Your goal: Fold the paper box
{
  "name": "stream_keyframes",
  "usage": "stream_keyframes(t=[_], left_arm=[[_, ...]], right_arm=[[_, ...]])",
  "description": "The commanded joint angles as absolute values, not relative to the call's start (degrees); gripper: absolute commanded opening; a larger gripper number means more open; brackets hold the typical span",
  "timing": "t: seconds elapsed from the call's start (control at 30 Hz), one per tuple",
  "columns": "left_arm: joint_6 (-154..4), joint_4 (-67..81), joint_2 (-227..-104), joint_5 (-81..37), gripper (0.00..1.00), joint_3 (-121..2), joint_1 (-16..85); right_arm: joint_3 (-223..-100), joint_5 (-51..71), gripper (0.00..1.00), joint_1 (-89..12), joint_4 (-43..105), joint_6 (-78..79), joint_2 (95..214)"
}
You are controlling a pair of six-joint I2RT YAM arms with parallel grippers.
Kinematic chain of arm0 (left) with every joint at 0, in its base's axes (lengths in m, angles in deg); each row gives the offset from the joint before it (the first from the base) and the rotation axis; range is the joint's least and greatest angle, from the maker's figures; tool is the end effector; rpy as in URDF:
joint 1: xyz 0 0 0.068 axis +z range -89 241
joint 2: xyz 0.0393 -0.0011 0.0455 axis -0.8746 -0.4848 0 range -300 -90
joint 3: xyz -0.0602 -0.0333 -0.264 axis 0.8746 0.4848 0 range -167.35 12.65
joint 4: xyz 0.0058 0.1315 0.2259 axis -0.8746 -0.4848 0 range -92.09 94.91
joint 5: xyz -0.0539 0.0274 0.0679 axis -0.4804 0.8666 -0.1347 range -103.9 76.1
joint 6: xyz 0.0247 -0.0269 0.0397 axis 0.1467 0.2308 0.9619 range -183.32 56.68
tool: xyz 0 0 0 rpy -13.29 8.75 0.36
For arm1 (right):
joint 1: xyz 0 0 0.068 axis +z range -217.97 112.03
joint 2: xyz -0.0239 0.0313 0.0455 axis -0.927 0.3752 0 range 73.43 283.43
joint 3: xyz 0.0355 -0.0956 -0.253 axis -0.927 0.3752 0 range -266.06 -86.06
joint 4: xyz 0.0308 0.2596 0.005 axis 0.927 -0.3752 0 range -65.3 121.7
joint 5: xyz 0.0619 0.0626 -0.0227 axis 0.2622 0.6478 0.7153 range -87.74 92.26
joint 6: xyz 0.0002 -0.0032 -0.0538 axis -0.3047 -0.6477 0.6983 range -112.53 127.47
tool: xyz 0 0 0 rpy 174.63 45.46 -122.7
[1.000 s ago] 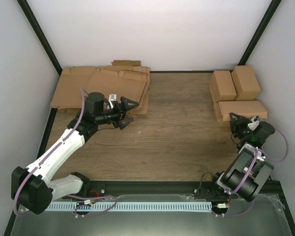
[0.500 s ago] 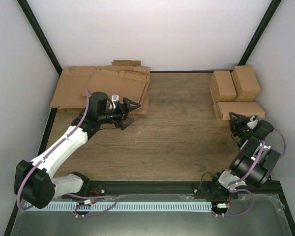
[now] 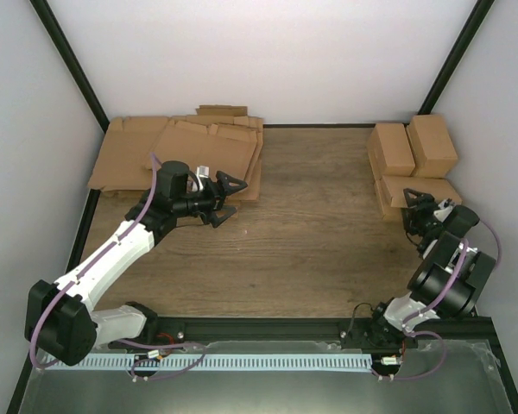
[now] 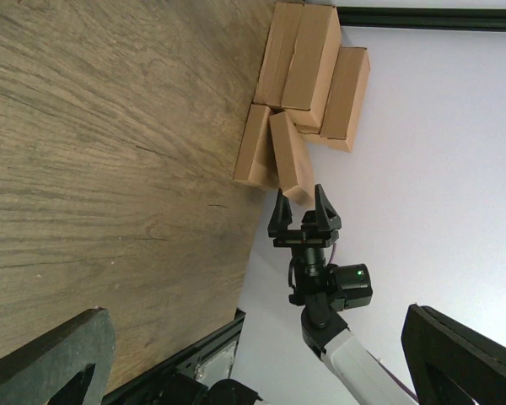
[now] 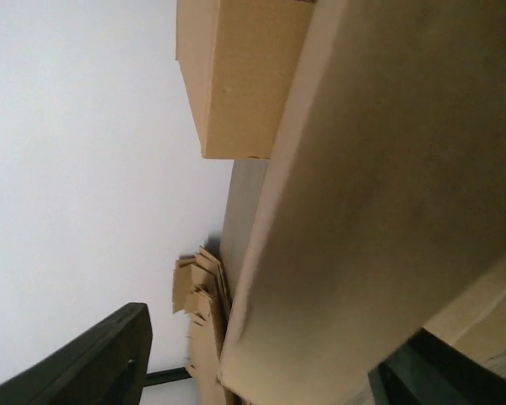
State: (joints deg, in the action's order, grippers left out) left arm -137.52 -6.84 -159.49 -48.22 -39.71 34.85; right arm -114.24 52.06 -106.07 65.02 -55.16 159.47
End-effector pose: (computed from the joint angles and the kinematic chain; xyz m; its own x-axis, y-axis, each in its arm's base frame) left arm 0.2335 -0.1370 0.2960 -0.8947 -0.4460 0.0235 -0.1973 0.3475 -0.9167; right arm 0.2302 -0.1459 0.1611 -0.2821 0.9496 -0.1365 0.2220 0.2031 0.9537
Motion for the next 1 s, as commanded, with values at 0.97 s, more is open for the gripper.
stream_keyframes(t=[0.97], left_arm=[[-134.04, -8.37, -159.16, -46.64, 0.96, -39.45, 35.16]], right_arm=[[-126.81, 30.66, 1.0, -105.67, 16.88, -39.62, 144.12]])
